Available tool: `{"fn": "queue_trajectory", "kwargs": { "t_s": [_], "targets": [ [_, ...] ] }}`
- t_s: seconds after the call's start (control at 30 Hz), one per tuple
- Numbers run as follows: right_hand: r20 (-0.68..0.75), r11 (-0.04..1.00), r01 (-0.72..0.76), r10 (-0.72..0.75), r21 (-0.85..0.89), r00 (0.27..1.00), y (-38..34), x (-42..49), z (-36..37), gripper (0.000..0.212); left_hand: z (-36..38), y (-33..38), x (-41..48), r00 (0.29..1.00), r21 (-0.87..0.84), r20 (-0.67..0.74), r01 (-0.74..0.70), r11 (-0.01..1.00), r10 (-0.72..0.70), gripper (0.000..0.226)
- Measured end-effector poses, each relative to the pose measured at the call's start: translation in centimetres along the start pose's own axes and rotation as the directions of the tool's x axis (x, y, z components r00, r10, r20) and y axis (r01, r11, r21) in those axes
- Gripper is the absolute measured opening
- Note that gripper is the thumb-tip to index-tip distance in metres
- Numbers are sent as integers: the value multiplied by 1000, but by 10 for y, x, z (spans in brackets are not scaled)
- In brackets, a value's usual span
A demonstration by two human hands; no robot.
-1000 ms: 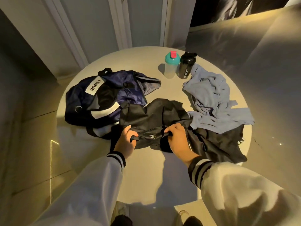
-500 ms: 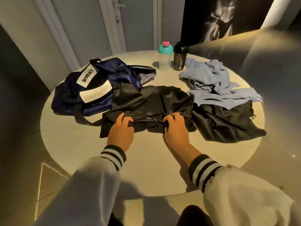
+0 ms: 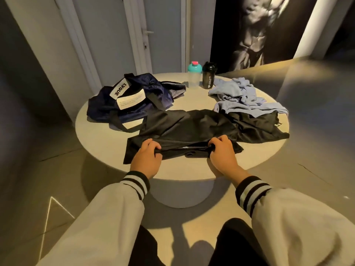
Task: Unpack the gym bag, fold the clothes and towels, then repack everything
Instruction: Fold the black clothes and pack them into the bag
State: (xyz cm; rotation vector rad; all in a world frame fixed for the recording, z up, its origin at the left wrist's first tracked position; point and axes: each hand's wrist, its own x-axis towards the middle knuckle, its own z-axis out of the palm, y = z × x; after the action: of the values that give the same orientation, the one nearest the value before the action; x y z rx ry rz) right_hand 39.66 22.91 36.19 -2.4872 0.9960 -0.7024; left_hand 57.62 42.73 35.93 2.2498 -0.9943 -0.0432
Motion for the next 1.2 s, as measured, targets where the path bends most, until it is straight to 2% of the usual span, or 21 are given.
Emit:
{"fn": "queue_trajectory", "kwargs": {
  "t_s": [0.1, 0.23, 0.27, 0.33, 0.4, 0.43, 0.53, 0.63, 0.73, 0.83, 0.9, 0.97, 1.1, 1.2],
  "targets": [
    [-61, 999, -14, 16, 45, 998, -20, -9, -5, 12, -3, 1, -8, 1000, 8, 20, 2, 1000, -3, 16],
    [-252, 986, 143, -159, -80, 955, -57, -18, -3, 7, -7, 0, -14, 1000, 16, 18, 16, 1000, -16, 25],
    [-234, 978, 192, -205, -80, 950, -66, -18, 0, 8, -9, 0, -14, 1000, 36, 18, 19, 999, -20, 30],
    [-53, 971, 240, -240, -2, 969, -81, -19, 10, 25, -12, -2, -16, 1000, 81, 22, 21, 997, -22, 40],
    [156, 979, 203, -204, 20, 966, -87, -20, 23, 41, -18, -9, -17, 999, 110, 30, 27, 994, -30, 48],
    [197, 982, 186, -177, -28, 964, -87, -21, 29, 41, -22, -13, -17, 999, 117, 28, 39, 992, -42, 49],
    [130, 981, 110, -90, -161, 987, -80, -22, 37, 32, -30, -29, -17, 998, 145, -4, 61, 988, -61, 48],
    [66, 982, 73, -63, -173, 996, -78, -23, 39, 29, -30, -31, -16, 997, 171, -27, 75, 983, -71, 51],
    [0, 989, 137, -137, -56, 991, -80, -24, 39, 22, -24, -14, -20, 988, 257, -146, 92, 962, -56, 57],
    [-65, 971, 234, -231, 45, 971, -77, -24, 36, 20, -15, 15, -24, 965, 339, -241, -12, 941, 99, 57],
    [-79, 965, 261, -258, 22, 963, -74, -25, 33, 19, -4, 35, -24, 960, 352, -180, -142, 925, 216, 51],
    [-99, 959, 277, -281, -51, 955, -70, -26, 30, 20, 9, 49, -21, 964, 323, -99, -202, 925, 245, 45],
    [-115, 941, 302, -320, -151, 941, -51, -33, 21, 35, 25, 45, -16, 987, 275, -88, -104, 956, 132, 44],
    [-80, 962, 227, -240, -152, 967, -38, -36, 16, 45, 26, 35, -15, 993, 280, -74, -72, 957, 96, 46]
  ]
}}
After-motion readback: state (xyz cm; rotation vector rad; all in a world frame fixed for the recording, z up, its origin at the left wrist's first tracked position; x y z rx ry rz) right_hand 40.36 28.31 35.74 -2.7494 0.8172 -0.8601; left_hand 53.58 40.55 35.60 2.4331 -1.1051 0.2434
